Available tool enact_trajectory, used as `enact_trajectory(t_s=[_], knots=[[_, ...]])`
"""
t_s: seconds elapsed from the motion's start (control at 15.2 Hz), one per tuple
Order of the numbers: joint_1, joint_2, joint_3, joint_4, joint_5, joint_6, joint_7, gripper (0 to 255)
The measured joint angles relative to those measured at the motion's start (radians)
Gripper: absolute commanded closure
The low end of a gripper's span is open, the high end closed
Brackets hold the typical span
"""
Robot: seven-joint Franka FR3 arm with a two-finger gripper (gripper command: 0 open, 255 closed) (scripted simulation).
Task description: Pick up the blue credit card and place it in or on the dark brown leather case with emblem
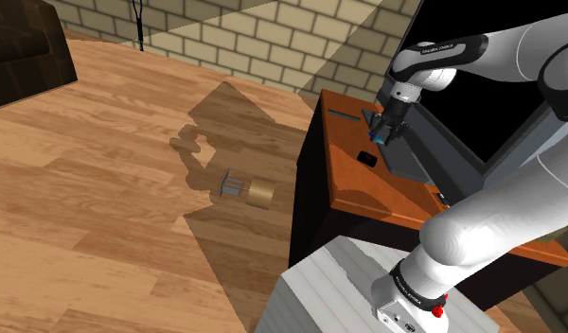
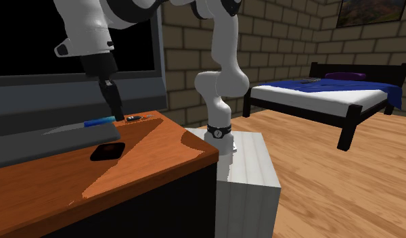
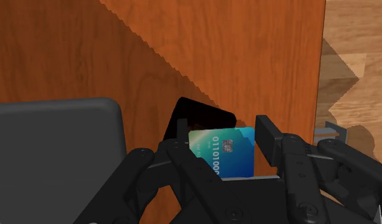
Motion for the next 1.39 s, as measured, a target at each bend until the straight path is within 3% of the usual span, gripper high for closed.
enact_trajectory(t_s=[0.73,1.19,1.25,1.39], knots=[[0.000,0.056,-0.007,-0.093,0.016,0.146,-0.019,255],[0.000,0.064,-0.009,-0.098,0.018,0.159,-0.022,255],[0.000,0.064,-0.009,-0.098,0.018,0.159,-0.022,0],[0.000,0.064,-0.009,-0.098,0.018,0.159,-0.022,0]])
